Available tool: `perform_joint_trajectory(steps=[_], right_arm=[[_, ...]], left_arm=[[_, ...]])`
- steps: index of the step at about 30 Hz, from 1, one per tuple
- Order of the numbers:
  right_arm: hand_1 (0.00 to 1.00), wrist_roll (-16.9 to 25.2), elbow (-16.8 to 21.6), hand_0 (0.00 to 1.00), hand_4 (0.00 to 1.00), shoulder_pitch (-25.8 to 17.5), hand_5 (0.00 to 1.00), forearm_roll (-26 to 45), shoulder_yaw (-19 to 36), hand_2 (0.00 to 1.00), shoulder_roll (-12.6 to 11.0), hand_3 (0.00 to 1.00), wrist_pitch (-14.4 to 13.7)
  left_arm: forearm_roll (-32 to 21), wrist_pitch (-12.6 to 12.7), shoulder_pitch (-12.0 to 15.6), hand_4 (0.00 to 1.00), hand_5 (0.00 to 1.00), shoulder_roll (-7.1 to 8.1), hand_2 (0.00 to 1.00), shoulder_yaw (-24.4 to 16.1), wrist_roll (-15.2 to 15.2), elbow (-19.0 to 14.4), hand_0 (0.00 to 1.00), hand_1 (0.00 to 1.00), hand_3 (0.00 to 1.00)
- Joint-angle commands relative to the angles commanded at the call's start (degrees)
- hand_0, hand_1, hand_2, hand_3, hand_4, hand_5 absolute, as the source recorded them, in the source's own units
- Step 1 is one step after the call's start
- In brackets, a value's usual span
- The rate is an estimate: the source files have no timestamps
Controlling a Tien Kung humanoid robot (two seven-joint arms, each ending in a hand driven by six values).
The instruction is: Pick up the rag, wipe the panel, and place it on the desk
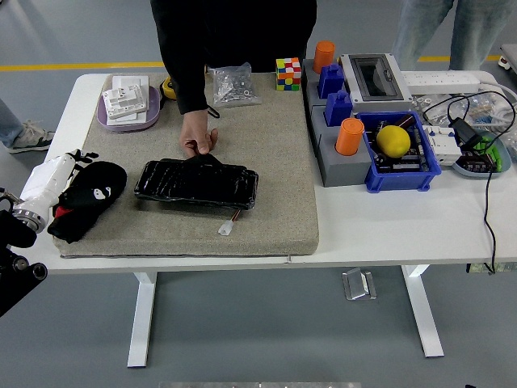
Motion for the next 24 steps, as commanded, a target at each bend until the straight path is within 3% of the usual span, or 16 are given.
perform_joint_trajectory(steps=[12, 13, 24], right_arm=[[0.724, -0.1, 0.1, 0.785, 0.998, -0.1, 0.552, 0.0, 0.0, 0.728, -0.2, 0.662, 0.0], [0.724, 0.0, 0.1, 0.786, 0.998, 0.0, 0.552, -0.1, 0.0, 0.728, -0.2, 0.663, 0.0], [0.724, 0.1, 0.4, 0.786, 0.998, 0.0, 0.552, -0.5, 0.6, 0.728, -0.2, 0.664, -0.1]], left_arm=[[-0.3, 0.6, 0.0, 0.894, 0.485, -1.15, 0.795, 0.5, -0.4, 2.7, 0.534, 0.703, 0.804], [-0.2, 0.6, 0.0, 0.892, 0.478, -1.18, 0.798, 0.5, -0.3, 2.9, 0.474, 0.640, 0.804], [-0.3, 1.1, 0.0, 0.886, 0.462, -1.59, 0.799, 0.5, -0.4, 3.7, 0.447, 0.578, 0.803]])
